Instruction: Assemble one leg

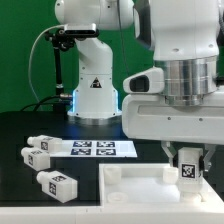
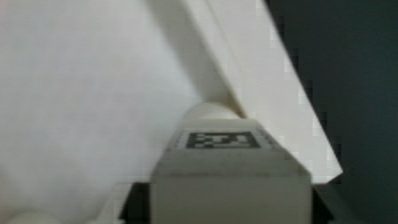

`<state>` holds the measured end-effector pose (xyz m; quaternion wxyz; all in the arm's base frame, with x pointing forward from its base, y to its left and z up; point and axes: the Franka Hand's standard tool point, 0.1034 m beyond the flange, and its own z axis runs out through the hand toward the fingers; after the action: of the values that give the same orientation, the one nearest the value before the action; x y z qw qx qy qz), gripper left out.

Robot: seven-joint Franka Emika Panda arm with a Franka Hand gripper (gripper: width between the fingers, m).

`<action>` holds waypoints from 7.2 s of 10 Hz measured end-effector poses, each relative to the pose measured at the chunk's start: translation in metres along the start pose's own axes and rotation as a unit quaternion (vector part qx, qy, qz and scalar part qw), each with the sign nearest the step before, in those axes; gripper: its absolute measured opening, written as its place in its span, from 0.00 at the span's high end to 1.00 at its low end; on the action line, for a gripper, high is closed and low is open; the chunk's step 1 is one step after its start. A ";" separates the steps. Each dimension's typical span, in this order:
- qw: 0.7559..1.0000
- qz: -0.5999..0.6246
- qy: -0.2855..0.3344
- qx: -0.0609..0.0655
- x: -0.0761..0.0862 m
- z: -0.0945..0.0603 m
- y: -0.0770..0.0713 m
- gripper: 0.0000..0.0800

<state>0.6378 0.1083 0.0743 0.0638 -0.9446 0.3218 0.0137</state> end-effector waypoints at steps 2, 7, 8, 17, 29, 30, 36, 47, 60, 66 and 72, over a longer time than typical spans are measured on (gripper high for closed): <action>0.989 0.143 -0.015 0.023 0.004 0.001 0.000 0.64; 0.967 0.250 -0.027 0.037 0.007 0.002 0.000 0.59; 0.973 0.225 -0.025 0.036 0.005 -0.001 -0.001 0.40; 0.999 -0.032 -0.001 -0.008 -0.003 -0.005 -0.014 0.19; 0.974 -0.225 0.008 -0.013 -0.001 -0.006 -0.016 0.19; 0.965 -0.262 0.009 -0.015 0.000 -0.006 -0.016 0.19; 0.946 -0.320 0.020 -0.042 0.000 -0.005 -0.014 0.51; 0.978 0.209 0.003 -0.002 0.006 -0.004 -0.005 0.63; 0.904 -0.425 0.036 -0.029 -0.003 0.002 -0.012 0.53; 0.996 -0.078 0.048 -0.021 -0.002 0.003 -0.008 0.63; 0.982 0.188 0.023 0.014 0.001 0.004 -0.005 0.63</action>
Offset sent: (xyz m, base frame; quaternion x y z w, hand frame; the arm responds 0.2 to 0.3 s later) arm 0.0235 -0.0036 -0.0034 0.0781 -0.0075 0.2467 0.9659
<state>0.6413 0.1123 0.0709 0.0662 -0.8663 0.4952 -0.0012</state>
